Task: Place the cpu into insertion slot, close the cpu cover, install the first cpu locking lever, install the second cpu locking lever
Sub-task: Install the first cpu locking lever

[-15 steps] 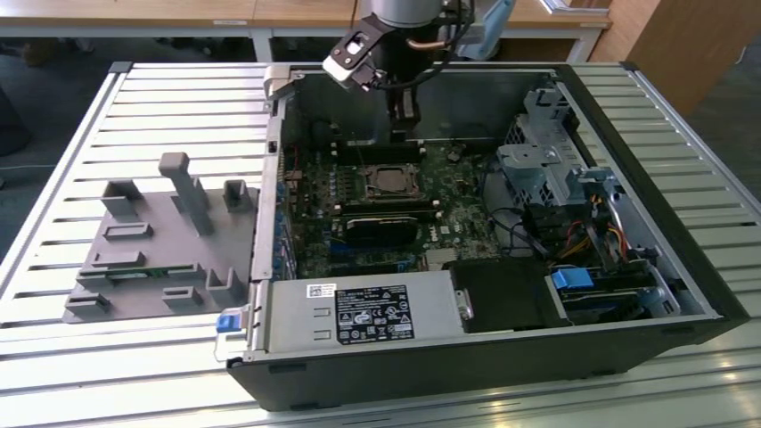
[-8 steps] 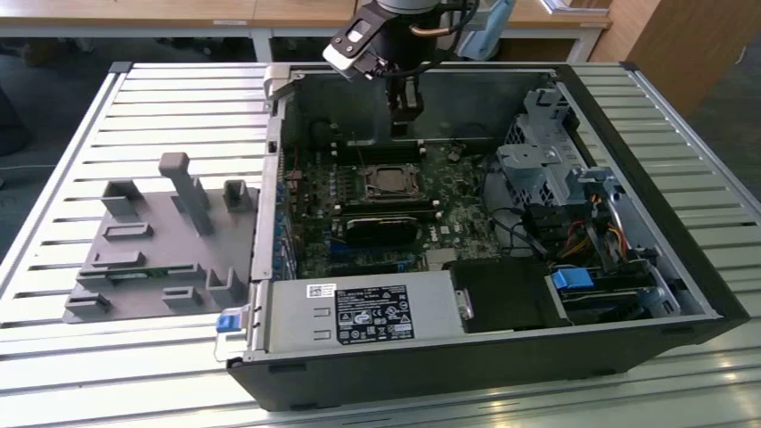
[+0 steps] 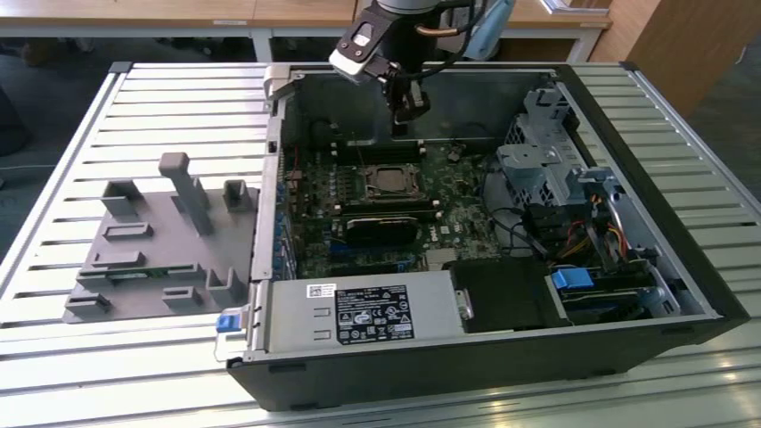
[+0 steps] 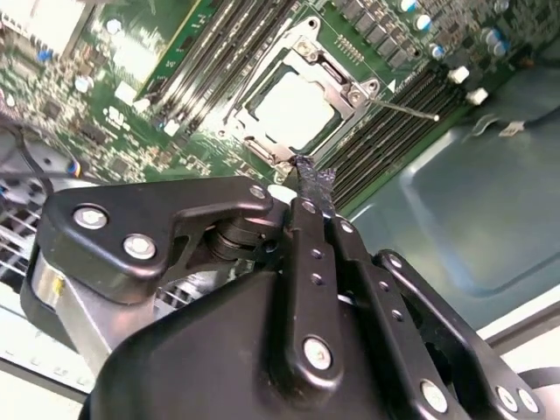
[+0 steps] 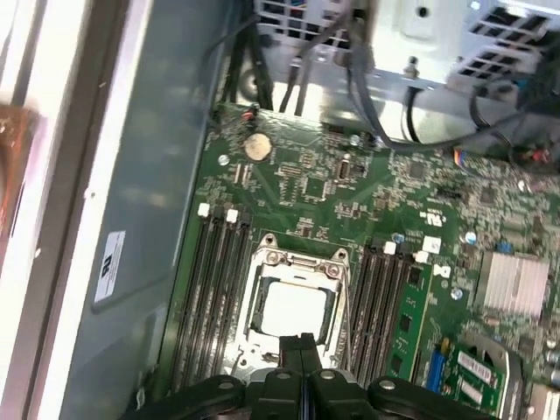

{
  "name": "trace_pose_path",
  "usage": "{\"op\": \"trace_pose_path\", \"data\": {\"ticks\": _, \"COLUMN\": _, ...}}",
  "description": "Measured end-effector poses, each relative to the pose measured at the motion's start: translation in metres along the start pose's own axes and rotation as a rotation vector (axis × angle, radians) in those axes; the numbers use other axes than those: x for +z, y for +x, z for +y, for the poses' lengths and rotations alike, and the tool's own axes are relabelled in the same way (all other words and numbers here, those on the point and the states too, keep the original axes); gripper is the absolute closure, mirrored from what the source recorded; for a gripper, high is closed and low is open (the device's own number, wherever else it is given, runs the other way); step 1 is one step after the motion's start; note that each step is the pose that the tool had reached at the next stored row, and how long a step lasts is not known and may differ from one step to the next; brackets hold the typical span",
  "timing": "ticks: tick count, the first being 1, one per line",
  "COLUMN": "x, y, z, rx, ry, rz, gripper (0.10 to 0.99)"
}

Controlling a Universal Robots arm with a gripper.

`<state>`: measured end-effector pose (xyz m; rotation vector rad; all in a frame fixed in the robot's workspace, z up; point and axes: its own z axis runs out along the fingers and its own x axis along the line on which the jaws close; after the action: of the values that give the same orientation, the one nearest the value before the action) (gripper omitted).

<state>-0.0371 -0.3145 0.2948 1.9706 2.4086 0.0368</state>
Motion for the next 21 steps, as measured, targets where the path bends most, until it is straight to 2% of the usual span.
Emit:
{"op": "trace_pose_path", "data": {"ticks": 7, "x": 0.0002, "y": 0.0000, "z": 0.0000, "rx": -0.120, "ry": -0.001, "rz": 0.0041, "gripper": 0.980}}
{"op": "trace_pose_path", "data": {"ticks": 15, "x": 0.0006, "y": 0.0000, "z": 0.0000, "rx": -0.244, "ry": 0.006, "rz": 0.0059, "gripper": 0.980}}
{"op": "trace_pose_path", "data": {"ticks": 21, "x": 0.0012, "y": 0.0003, "z": -0.0001, "rx": -0.305, "ry": 0.012, "rz": 0.0097, "gripper": 0.980}}
